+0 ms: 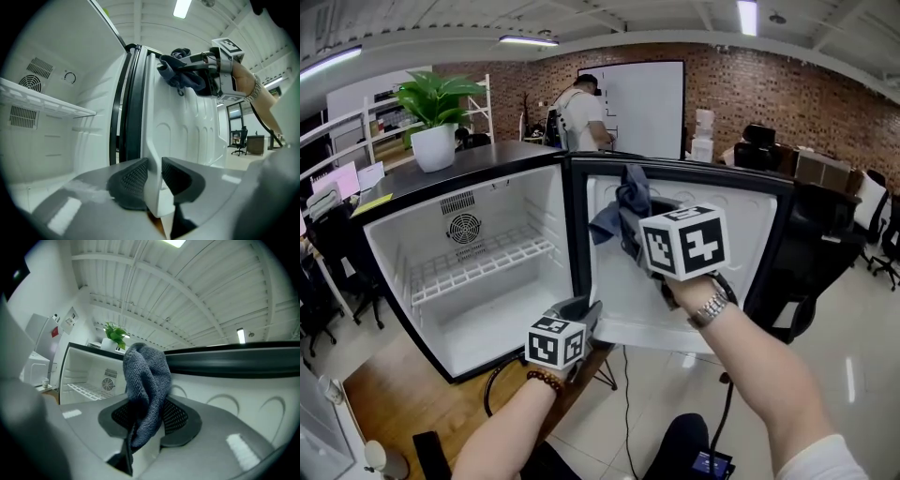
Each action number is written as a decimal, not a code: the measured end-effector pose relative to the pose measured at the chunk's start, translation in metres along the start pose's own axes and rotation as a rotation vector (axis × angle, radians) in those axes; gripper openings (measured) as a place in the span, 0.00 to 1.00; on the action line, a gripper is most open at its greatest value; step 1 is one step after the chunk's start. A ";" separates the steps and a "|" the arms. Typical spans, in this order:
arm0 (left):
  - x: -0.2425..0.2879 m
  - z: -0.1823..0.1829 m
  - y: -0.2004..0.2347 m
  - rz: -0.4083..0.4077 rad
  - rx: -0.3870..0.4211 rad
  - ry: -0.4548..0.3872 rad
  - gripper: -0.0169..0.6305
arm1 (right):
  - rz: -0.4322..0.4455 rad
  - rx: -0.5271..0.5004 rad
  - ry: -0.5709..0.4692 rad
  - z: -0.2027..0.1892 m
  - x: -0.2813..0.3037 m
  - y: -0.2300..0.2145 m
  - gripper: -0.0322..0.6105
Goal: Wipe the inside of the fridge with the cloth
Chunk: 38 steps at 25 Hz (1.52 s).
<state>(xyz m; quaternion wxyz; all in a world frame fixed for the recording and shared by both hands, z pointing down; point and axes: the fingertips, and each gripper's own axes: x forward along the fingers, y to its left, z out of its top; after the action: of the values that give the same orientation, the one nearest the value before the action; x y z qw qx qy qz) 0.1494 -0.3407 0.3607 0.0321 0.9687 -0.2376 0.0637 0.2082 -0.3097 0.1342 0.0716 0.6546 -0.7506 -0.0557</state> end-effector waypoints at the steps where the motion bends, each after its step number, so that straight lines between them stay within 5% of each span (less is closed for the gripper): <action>1: 0.000 0.000 0.000 0.001 0.001 0.000 0.19 | -0.008 0.008 -0.002 -0.001 -0.004 -0.005 0.26; 30: 0.007 0.001 -0.001 0.029 -0.060 -0.035 0.19 | -0.293 0.130 0.011 -0.043 -0.120 -0.168 0.25; 38: 0.007 0.001 -0.001 0.040 -0.067 -0.045 0.19 | -0.330 0.135 0.009 -0.046 -0.137 -0.182 0.25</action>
<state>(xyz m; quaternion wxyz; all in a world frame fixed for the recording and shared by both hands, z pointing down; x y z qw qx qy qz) 0.1565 -0.3428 0.3603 0.0580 0.9633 -0.2597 0.0346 0.4123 -0.1990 0.1423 0.0207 0.7723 -0.6348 -0.0132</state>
